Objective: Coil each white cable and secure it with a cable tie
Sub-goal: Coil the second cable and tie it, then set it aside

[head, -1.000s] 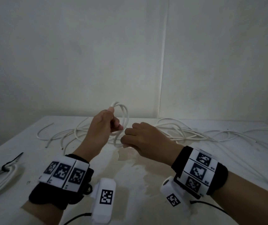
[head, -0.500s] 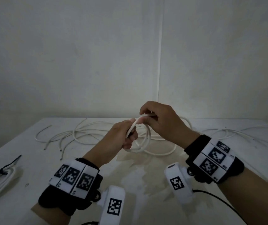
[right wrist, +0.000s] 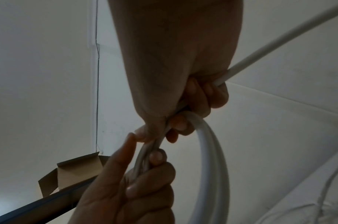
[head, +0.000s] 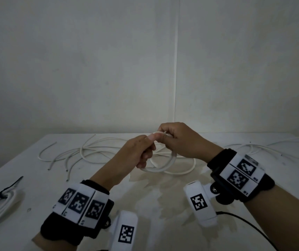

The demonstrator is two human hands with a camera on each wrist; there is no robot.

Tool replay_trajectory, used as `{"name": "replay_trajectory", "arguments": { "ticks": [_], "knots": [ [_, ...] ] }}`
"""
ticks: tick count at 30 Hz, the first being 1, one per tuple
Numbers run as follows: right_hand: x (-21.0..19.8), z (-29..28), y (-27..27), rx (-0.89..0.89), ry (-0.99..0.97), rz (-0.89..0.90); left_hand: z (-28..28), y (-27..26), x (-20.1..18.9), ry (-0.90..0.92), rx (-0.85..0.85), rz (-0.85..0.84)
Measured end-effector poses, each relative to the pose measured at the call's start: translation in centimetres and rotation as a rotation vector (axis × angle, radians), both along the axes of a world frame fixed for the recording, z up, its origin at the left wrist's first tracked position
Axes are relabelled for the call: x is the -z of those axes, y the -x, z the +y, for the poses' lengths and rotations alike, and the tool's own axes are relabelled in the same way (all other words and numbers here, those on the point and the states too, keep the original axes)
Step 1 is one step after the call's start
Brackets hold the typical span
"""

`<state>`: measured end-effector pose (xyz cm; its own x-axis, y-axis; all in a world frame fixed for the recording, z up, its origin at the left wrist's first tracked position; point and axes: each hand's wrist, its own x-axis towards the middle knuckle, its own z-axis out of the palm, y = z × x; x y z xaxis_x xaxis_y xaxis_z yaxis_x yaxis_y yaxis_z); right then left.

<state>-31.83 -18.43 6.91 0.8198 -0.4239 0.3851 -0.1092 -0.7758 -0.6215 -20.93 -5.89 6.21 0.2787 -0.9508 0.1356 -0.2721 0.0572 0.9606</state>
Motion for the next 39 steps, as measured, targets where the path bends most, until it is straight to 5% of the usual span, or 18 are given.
{"name": "replay_trajectory", "arguments": {
  "ticks": [11,16,27,35,39],
  "knots": [
    [-0.7,0.6,1.1,0.01,0.057,0.058,-0.3,-0.3,1.0,0.092,-0.092,-0.231],
    [-0.9,0.6,1.6,-0.077,0.07,0.088,0.0,-0.5,0.6,0.051,-0.07,-0.075],
    [-2.2,1.3,1.7,-0.192,-0.202,0.062,0.6,-0.1,-0.2,0.056,-0.009,-0.01],
    [-2.1,1.2,1.0,-0.194,-0.201,-0.001,0.8,-0.3,-0.2,0.063,-0.057,-0.077],
    [-2.1,0.9,0.3,-0.174,-0.199,-0.065,0.6,-0.4,-0.3,0.132,-0.066,0.086]
  ]
}}
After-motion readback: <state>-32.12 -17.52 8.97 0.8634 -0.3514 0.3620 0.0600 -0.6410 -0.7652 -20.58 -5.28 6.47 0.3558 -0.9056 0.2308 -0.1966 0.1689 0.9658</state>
